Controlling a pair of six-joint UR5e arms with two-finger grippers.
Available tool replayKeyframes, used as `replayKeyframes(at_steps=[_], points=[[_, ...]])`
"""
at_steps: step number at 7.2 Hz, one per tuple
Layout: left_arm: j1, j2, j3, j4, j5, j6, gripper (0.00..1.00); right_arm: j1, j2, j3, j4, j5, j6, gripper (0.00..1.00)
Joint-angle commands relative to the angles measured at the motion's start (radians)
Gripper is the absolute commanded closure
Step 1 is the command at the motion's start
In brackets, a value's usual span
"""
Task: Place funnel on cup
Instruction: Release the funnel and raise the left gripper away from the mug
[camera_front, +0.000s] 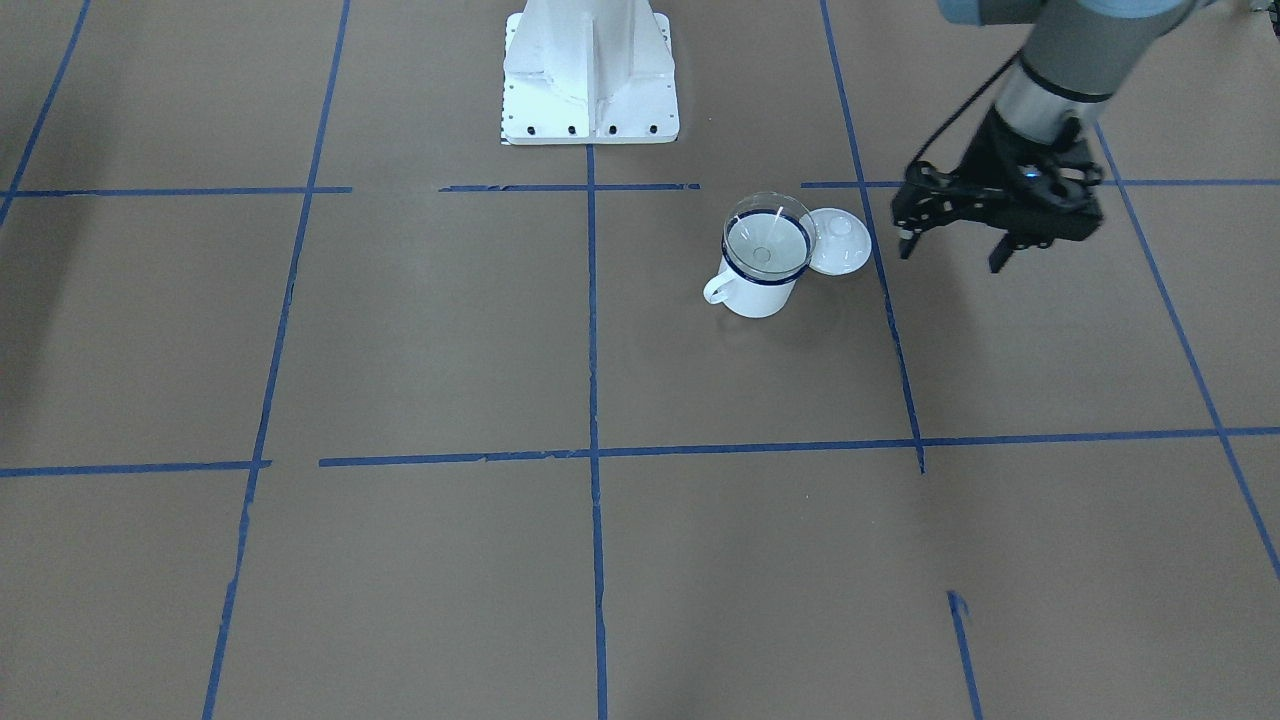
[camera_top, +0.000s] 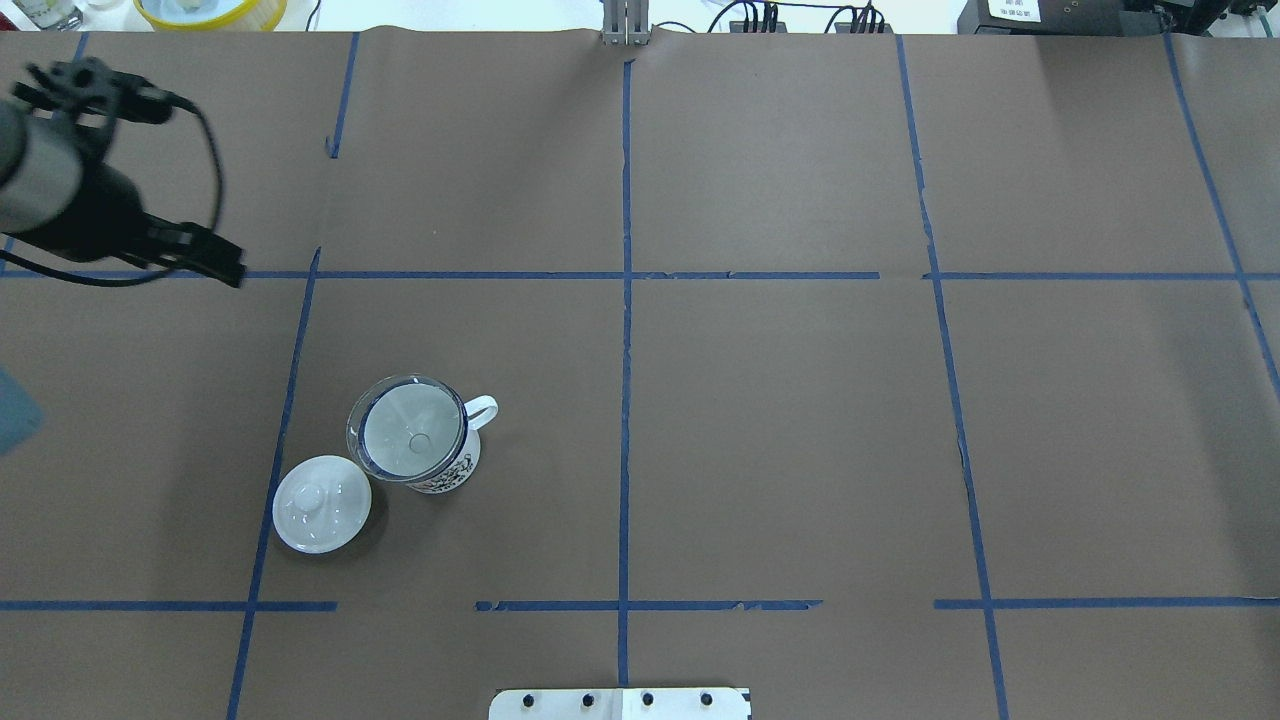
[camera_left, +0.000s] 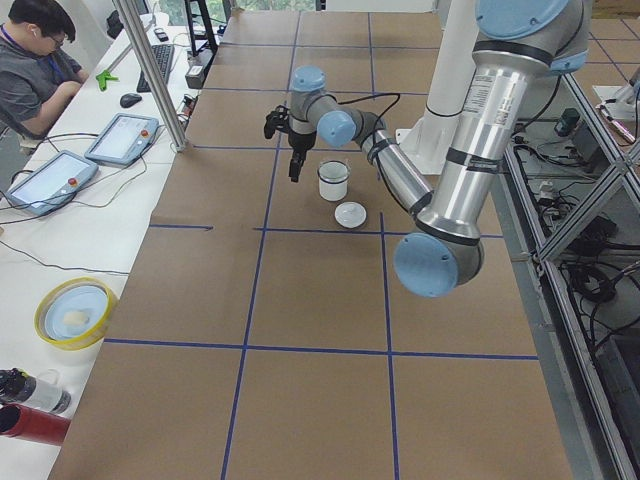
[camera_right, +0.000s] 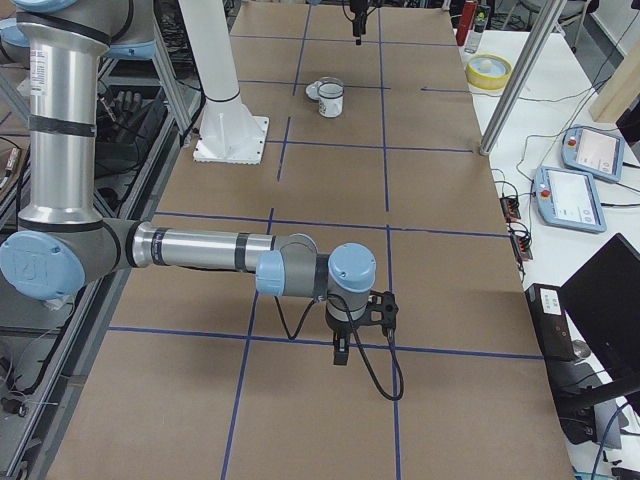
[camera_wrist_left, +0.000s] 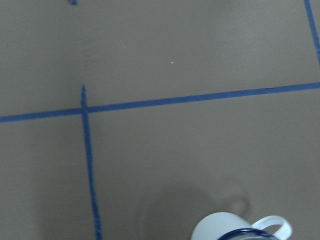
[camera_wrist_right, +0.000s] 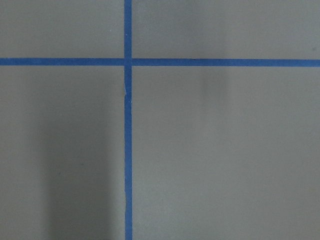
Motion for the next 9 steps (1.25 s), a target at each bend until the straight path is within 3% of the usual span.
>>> replayKeyframes(at_steps=[1,3,5,9], points=[[-0.309,0.191,0.107,-0.061,-0.101,0.483,0.00,0.000,0.000,0.000,0.000,0.000,0.000,0.00],[-0.544,0.255,0.262,-0.060,-0.173,0.765,0.00,0.000,0.000,0.000,0.000,0.000,0.000,0.00],[-0.556,0.306,0.341,-0.051,-0.187,0.767,0.00,0.000,0.000,-0.001,0.000,0.000,0.000,0.00],[-0.588,0.339,0.324,-0.010,-0.187,0.763,0.00,0.000,0.000,0.000,0.000,0.000,0.000,0.00]])
